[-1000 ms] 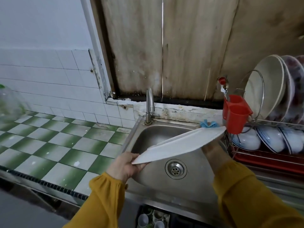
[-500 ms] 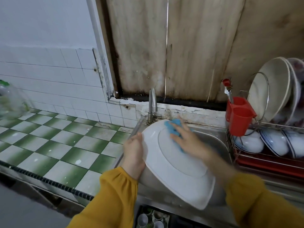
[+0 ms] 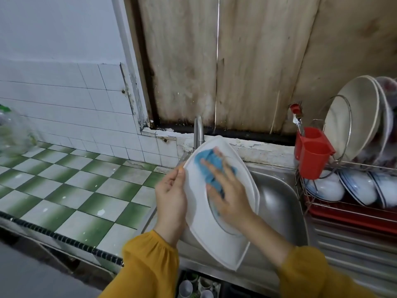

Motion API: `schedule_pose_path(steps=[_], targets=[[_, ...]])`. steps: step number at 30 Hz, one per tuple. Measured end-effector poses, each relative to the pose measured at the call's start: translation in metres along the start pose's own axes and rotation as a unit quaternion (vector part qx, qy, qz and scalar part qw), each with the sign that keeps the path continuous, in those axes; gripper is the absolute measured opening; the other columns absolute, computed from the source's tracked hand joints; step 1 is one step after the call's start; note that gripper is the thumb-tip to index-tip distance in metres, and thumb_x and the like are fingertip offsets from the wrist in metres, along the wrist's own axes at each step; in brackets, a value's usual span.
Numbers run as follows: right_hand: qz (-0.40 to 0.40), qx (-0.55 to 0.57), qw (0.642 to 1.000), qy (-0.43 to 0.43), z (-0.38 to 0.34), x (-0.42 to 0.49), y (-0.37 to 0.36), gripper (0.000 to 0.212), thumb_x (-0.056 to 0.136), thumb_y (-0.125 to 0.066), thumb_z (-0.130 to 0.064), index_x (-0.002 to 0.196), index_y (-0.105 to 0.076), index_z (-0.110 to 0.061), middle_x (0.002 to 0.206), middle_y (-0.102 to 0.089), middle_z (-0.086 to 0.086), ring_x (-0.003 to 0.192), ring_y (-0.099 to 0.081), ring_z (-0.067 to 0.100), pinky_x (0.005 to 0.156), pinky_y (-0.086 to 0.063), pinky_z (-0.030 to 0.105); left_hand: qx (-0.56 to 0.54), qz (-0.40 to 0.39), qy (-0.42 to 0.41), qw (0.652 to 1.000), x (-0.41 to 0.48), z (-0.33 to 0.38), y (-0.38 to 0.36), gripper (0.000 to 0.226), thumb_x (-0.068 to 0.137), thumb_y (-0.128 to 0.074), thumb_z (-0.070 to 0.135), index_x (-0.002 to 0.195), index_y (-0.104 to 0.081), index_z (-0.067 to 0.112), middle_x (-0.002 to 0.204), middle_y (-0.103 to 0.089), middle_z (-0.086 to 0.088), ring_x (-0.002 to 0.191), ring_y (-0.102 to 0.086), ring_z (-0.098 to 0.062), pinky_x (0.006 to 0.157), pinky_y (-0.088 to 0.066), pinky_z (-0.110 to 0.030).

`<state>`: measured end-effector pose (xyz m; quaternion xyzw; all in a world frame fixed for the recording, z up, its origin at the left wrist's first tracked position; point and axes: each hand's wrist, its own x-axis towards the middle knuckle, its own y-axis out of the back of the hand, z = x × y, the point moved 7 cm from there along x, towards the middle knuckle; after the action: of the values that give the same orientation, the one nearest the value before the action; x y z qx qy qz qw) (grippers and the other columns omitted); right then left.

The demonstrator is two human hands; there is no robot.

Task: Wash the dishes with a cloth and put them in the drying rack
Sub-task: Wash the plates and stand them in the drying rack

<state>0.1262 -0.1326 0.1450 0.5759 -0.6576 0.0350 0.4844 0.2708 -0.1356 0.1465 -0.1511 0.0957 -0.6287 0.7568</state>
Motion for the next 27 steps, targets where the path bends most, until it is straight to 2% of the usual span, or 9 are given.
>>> schedule_pose_path(steps=[2,3,6,8,13,17,22,24,27], targets=[[-0.040,0.011,0.996,0.083,-0.011,-0.009,-0.011,0.048,0.094,-0.050,-0.028,0.142,-0.047,-0.022,0.159,-0.026,0.009,0.148,-0.021,0.022,0.120,-0.019,0.035,-0.009,0.003,-0.006,1.000,0.002,0.006,0.004,0.023,0.099,-0.048,0.007,0.100,-0.071,0.008,0.084,-0.075,-0.004,0.073,-0.068,-0.016,0.064,-0.056,-0.023],[-0.017,0.012,0.998,0.062,-0.001,-0.003,-0.006,0.048,0.093,-0.051,-0.030,0.140,-0.049,-0.021,0.156,-0.031,0.009,0.146,-0.026,0.025,0.119,-0.023,0.039,-0.007,0.004,-0.013,1.000,0.002,0.009,0.006,0.023,0.098,-0.049,0.006,0.099,-0.072,0.010,0.084,-0.075,-0.003,0.074,-0.068,-0.016,0.065,-0.055,-0.023],[0.163,0.082,0.959,-0.217,0.052,0.028,0.032,0.049,0.091,-0.052,-0.036,0.133,-0.058,-0.010,0.145,-0.048,0.005,0.136,-0.043,0.026,0.111,-0.034,0.037,0.008,-0.007,-0.038,0.999,-0.005,0.016,0.003,0.025,0.098,-0.049,0.005,0.097,-0.072,0.016,0.086,-0.076,0.003,0.079,-0.069,-0.013,0.072,-0.055,-0.022],[0.197,0.068,0.924,-0.321,0.055,0.046,0.039,0.041,0.095,-0.052,-0.028,0.127,-0.062,-0.007,0.141,-0.053,0.008,0.133,-0.045,0.029,0.106,-0.033,0.031,0.031,-0.026,-0.059,0.997,-0.013,0.018,-0.006,0.028,0.099,-0.048,0.004,0.099,-0.072,0.017,0.089,-0.076,0.004,0.083,-0.069,-0.010,0.076,-0.055,-0.021],[0.087,-0.010,0.993,-0.084,-0.029,0.050,0.001,0.054,0.091,-0.040,-0.039,0.135,-0.057,-0.013,0.153,-0.038,0.010,0.146,-0.025,0.023,0.120,-0.013,0.033,0.022,-0.019,-0.077,0.997,-0.010,0.020,-0.008,0.026,0.100,-0.046,0.004,0.112,-0.069,0.009,0.101,-0.075,-0.003,0.096,-0.068,-0.018,0.086,-0.055,-0.027],[0.058,-0.080,0.995,0.001,-0.042,0.017,-0.012,0.054,0.099,-0.038,-0.035,0.147,-0.039,-0.011,0.160,-0.020,0.014,0.151,-0.008,0.023,0.123,-0.004,0.039,-0.003,-0.003,-0.060,0.998,-0.007,0.022,-0.008,0.026,0.100,-0.044,0.001,0.107,-0.068,0.008,0.093,-0.075,0.004,0.092,-0.070,-0.010,0.077,-0.054,-0.018],[0.014,-0.202,0.971,0.124,-0.038,-0.041,-0.026,0.056,0.103,-0.028,-0.042,0.155,-0.018,-0.021,0.164,-0.001,0.009,0.150,-0.006,0.033,0.122,-0.009,0.047,-0.083,0.061,-0.012,0.995,0.008,0.027,0.008,0.025,0.100,-0.047,0.007,0.119,-0.061,-0.002,0.102,-0.069,-0.012,0.095,-0.064,-0.025,0.089,-0.055,-0.037],[0.042,-0.198,0.973,0.114,-0.015,-0.058,-0.015,0.057,0.103,-0.027,-0.042,0.156,-0.013,-0.026,0.164,0.003,0.004,0.150,-0.006,0.031,0.122,-0.010,0.046,-0.103,0.067,-0.002,0.992,0.012,0.030,0.014,0.026,0.100,-0.048,0.008,0.120,-0.061,0.000,0.109,-0.067,-0.016,0.099,-0.061,-0.030,0.099,-0.050,-0.047],[0.142,-0.012,0.985,-0.094,0.041,-0.064,0.015,0.056,0.102,-0.032,-0.049,0.154,-0.020,-0.031,0.164,-0.006,0.001,0.151,-0.008,0.022,0.119,-0.011,0.020,-0.127,0.048,0.014,0.991,0.014,0.028,0.023,0.026,0.100,-0.049,0.011,0.119,-0.064,0.002,0.113,-0.068,-0.017,0.101,-0.062,-0.034,0.096,-0.051,-0.048]])
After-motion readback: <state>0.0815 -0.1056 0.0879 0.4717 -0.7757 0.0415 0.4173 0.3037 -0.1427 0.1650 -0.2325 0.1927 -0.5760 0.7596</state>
